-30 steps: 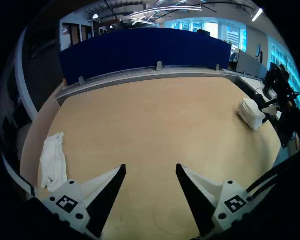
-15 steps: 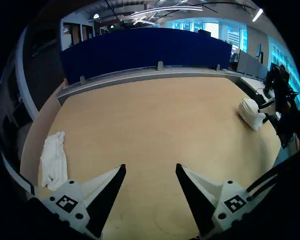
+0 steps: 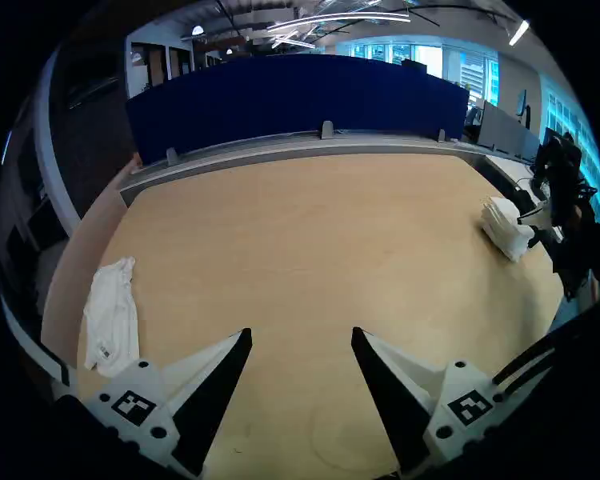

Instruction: Fold towel

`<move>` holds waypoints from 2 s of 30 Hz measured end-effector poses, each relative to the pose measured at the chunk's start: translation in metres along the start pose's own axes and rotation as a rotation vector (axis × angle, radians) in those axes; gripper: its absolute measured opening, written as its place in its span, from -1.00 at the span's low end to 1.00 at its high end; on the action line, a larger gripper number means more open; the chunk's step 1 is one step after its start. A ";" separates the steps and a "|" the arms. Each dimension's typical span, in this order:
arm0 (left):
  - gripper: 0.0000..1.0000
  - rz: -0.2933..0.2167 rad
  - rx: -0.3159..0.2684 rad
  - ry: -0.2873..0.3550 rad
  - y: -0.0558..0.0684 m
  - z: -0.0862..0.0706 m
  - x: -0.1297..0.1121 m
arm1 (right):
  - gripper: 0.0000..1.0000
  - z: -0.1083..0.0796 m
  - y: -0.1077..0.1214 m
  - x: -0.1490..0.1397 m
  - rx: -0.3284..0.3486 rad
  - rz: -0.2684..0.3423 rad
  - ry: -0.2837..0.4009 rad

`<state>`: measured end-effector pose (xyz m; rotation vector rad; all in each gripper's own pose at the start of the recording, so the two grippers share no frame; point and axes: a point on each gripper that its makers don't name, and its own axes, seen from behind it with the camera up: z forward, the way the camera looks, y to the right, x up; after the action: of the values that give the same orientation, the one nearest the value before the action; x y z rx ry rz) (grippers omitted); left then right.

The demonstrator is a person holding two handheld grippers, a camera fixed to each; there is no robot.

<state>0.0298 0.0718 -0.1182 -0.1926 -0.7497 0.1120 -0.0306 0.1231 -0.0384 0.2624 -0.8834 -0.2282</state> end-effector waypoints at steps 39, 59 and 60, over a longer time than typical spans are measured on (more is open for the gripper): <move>0.85 0.008 -0.001 0.006 0.004 0.003 0.007 | 0.15 -0.008 -0.007 0.002 -0.010 0.039 0.057; 0.85 0.004 -0.002 0.044 -0.002 0.006 0.025 | 1.00 -0.040 0.018 0.044 -0.114 0.148 0.247; 0.85 0.005 -0.001 0.047 -0.003 0.006 0.026 | 1.00 -0.042 0.018 0.047 -0.120 0.151 0.259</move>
<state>0.0447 0.0746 -0.0960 -0.1976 -0.7028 0.1110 0.0322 0.1315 -0.0240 0.1096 -0.6271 -0.1027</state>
